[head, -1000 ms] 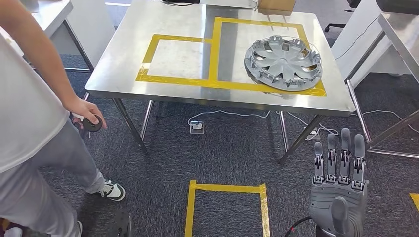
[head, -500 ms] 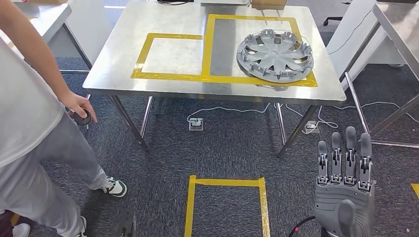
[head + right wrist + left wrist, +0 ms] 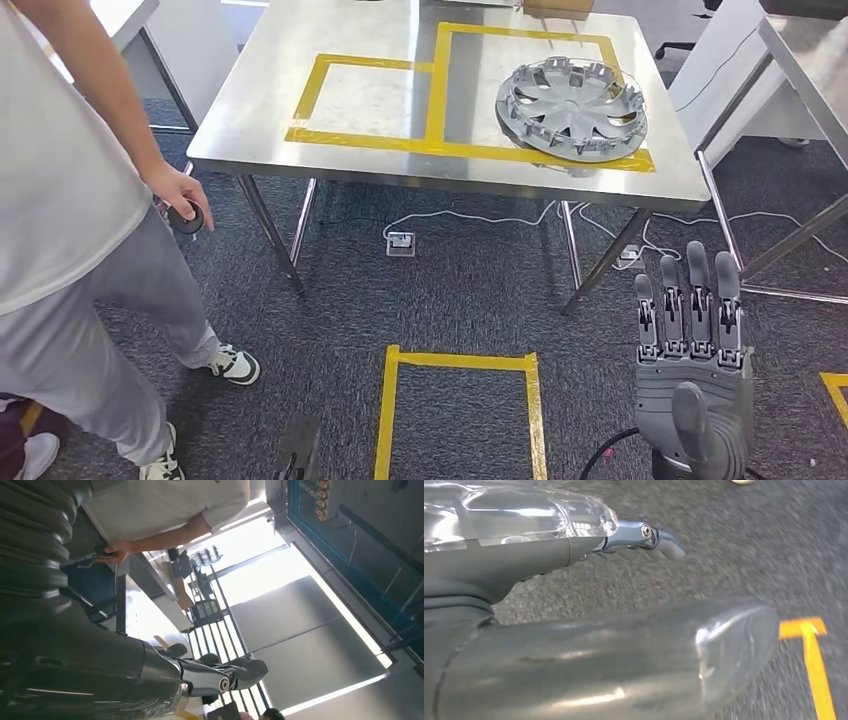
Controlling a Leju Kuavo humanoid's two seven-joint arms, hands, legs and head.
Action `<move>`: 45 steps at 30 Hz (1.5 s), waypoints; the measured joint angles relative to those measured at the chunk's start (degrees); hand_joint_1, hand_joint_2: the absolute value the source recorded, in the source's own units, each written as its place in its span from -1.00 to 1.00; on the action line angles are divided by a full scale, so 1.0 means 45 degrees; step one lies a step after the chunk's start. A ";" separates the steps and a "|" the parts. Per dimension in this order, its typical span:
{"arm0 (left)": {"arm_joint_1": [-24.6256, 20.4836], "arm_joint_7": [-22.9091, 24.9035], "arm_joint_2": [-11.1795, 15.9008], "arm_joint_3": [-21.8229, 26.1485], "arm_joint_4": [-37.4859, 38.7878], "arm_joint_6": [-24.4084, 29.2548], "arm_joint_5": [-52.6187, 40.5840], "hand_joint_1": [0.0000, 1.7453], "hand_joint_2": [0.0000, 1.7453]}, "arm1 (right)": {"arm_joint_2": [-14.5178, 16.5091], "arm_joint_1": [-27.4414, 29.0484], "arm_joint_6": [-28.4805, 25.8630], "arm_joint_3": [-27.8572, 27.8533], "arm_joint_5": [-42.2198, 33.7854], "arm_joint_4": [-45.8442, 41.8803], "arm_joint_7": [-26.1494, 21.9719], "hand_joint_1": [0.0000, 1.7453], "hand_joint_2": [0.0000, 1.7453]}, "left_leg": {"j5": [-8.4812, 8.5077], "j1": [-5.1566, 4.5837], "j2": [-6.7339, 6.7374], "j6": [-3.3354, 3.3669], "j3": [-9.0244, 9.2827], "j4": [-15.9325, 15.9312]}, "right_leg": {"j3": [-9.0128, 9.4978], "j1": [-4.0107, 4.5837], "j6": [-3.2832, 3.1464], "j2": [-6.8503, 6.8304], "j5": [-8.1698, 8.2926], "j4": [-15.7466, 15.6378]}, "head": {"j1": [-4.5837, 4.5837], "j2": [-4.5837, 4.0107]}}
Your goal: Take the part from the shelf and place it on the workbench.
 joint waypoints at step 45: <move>-0.0157 0.0346 -0.0114 -0.1752 -0.0007 0.0153 -0.0514 -1.00 -1.00 | -0.0262 -0.0295 0.0225 0.0507 -0.0253 -0.0067 -0.0083 -1.00 1.00 | 0.0766 -0.0044 0.0067 -0.0526 -0.0774 -0.0188 | 0.2337 0.0045 -0.0563 -0.0007 0.0975 -0.3100 | 0.0044 -0.0001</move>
